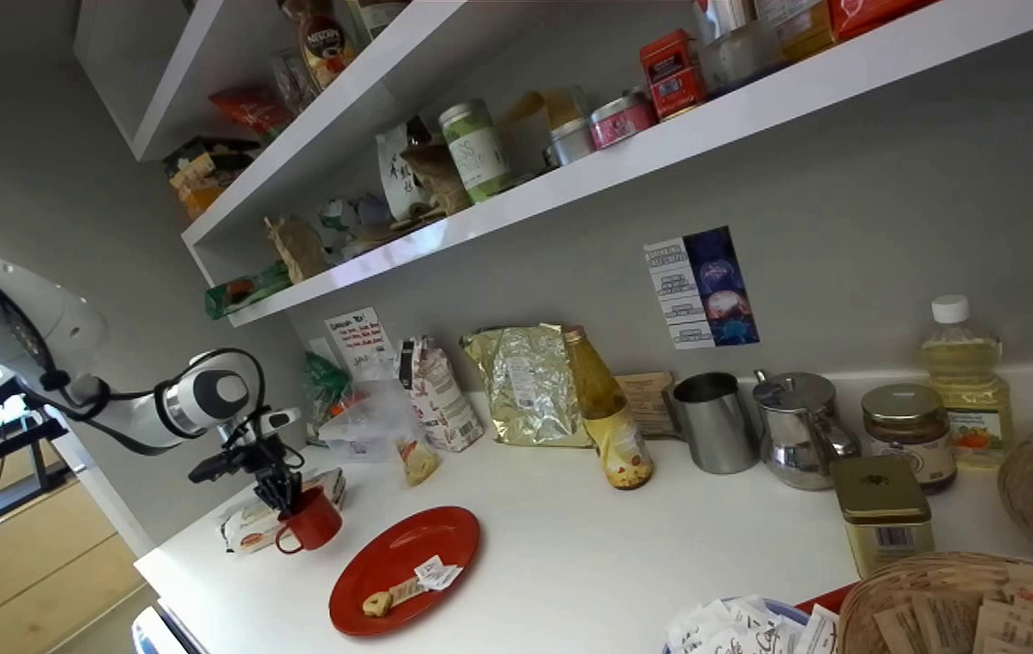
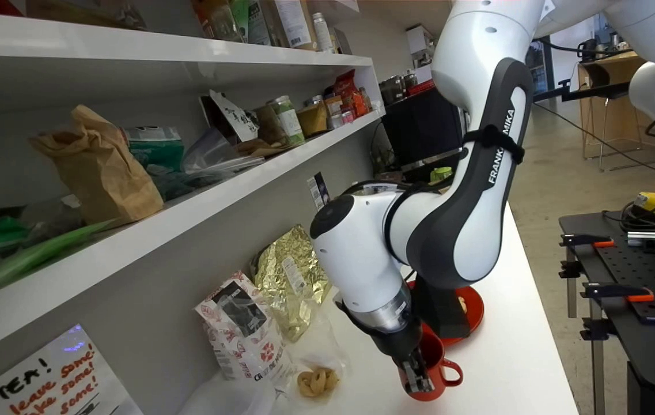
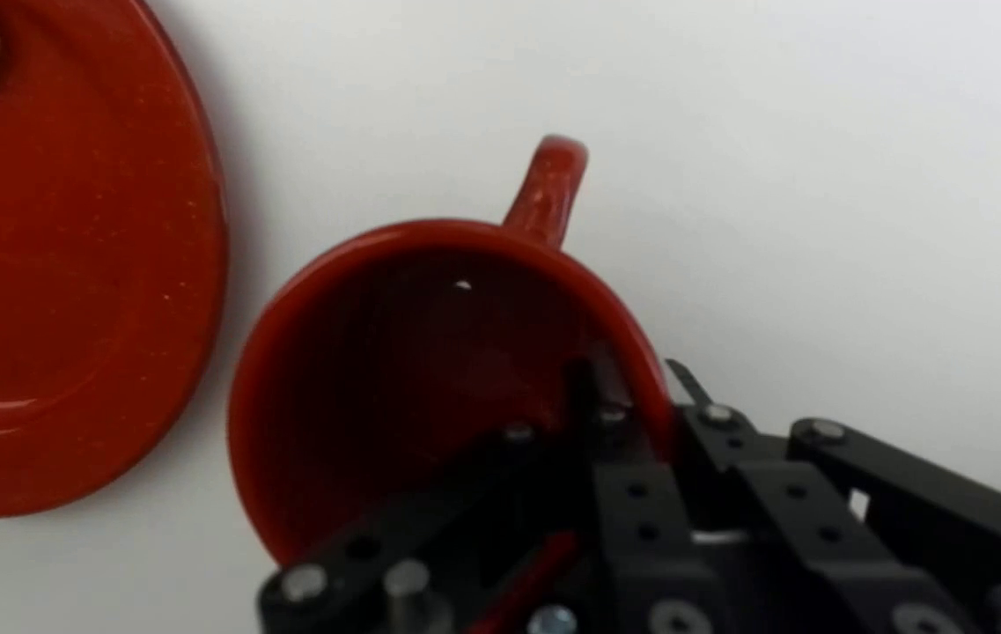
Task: Put the cup on the countertop
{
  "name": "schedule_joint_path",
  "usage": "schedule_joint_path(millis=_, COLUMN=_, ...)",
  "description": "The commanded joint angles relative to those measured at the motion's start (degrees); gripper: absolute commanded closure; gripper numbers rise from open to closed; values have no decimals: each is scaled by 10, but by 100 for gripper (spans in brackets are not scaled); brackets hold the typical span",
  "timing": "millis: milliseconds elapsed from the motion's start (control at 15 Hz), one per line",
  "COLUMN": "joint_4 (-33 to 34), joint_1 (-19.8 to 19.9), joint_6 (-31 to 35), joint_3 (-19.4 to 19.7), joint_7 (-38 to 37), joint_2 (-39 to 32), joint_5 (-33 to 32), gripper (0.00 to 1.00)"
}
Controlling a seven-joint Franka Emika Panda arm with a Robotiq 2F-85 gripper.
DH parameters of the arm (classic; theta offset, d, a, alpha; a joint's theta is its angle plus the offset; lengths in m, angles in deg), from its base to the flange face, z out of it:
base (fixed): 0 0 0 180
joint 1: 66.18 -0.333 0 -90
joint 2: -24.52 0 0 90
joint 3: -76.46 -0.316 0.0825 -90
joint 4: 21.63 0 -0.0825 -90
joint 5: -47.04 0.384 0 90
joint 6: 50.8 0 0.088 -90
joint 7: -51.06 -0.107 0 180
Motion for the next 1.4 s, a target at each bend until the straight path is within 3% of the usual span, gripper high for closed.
schedule_joint_path(millis=0, joint_4=46, joint_1=7, joint_6=-18, joint_3=-6, joint_7=48, joint_2=-42, joint_5=20, gripper=99)
schedule_joint_path(millis=600, joint_4=94, joint_1=-1, joint_6=-50, joint_3=-2, joint_7=71, joint_2=-88, joint_5=27, gripper=99)
schedule_joint_path(millis=667, joint_4=66, joint_1=-4, joint_6=-27, joint_3=5, joint_7=55, joint_2=-75, joint_5=20, gripper=69)
schedule_joint_path(millis=733, joint_4=68, joint_1=-5, joint_6=-29, joint_3=5, joint_7=56, joint_2=-76, joint_5=20, gripper=93)
schedule_joint_path(millis=933, joint_4=68, joint_1=-5, joint_6=-28, joint_3=5, joint_7=56, joint_2=-77, joint_5=20, gripper=71)
schedule_joint_path(millis=1000, joint_4=68, joint_1=-5, joint_6=-28, joint_3=5, joint_7=56, joint_2=-77, joint_5=20, gripper=69)
schedule_joint_path(millis=1067, joint_4=66, joint_1=-7, joint_6=-32, joint_3=6, joint_7=54, joint_2=-73, joint_5=18, gripper=44)
schedule_joint_path(millis=1200, joint_4=56, joint_1=-9, joint_6=-36, joint_3=6, joint_7=51, joint_2=-59, joint_5=17, gripper=38)
schedule_joint_path(millis=1333, joint_4=46, joint_1=-10, joint_6=-35, joint_3=6, joint_7=48, joint_2=-40, joint_5=15, gripper=24)
